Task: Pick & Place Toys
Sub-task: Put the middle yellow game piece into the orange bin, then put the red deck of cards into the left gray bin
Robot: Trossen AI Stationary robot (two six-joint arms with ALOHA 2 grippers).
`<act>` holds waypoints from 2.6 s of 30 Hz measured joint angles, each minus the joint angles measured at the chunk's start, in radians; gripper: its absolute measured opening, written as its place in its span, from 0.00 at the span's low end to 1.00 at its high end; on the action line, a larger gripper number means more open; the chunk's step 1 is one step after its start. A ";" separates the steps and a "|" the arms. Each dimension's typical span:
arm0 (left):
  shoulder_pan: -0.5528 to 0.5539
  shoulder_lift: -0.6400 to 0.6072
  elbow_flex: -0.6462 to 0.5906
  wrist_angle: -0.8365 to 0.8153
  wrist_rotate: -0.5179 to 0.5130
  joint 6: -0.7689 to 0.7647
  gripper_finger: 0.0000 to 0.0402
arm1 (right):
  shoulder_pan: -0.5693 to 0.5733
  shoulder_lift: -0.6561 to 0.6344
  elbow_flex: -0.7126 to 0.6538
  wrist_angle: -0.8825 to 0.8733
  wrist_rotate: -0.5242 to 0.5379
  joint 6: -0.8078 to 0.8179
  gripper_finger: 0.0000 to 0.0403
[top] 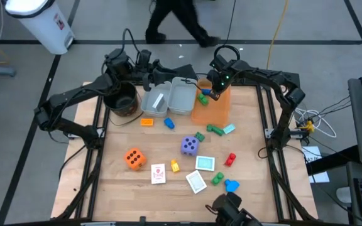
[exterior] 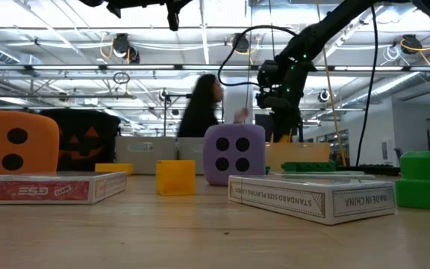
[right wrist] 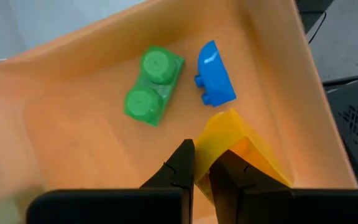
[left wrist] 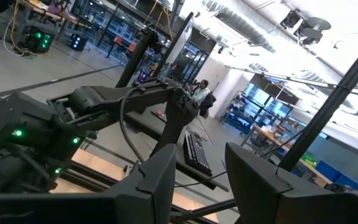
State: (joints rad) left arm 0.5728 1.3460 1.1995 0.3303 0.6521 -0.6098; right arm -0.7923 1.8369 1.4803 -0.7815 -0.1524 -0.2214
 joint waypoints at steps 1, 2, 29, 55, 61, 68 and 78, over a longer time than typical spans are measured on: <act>0.000 0.000 0.000 0.000 0.000 0.000 0.37 | 0.000 0.008 0.000 0.002 0.000 0.000 0.04; 0.000 0.000 0.000 -0.002 0.000 0.001 0.36 | -0.001 0.019 0.000 0.006 0.000 0.001 0.04; 0.000 0.000 0.000 -0.022 -0.009 0.007 0.33 | -0.005 0.081 0.000 0.030 -0.006 0.010 0.04; 0.010 0.000 0.000 -0.029 0.002 0.032 0.33 | -0.006 0.017 -0.002 0.089 0.054 0.052 0.32; 0.033 0.000 0.000 -0.058 0.040 0.031 0.33 | -0.007 -0.075 -0.002 0.098 0.071 0.052 0.32; 0.080 0.000 0.000 -0.159 0.125 0.050 0.33 | -0.006 -0.243 -0.029 0.226 -0.145 0.158 0.33; -0.042 -0.003 -0.108 -0.112 -0.010 0.104 0.33 | 0.106 -0.610 -0.455 0.911 -0.166 0.528 0.33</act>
State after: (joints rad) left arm 0.5307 1.3430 1.0917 0.2178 0.6420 -0.5062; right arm -0.6862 1.2268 1.0249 0.1291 -0.3183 0.3062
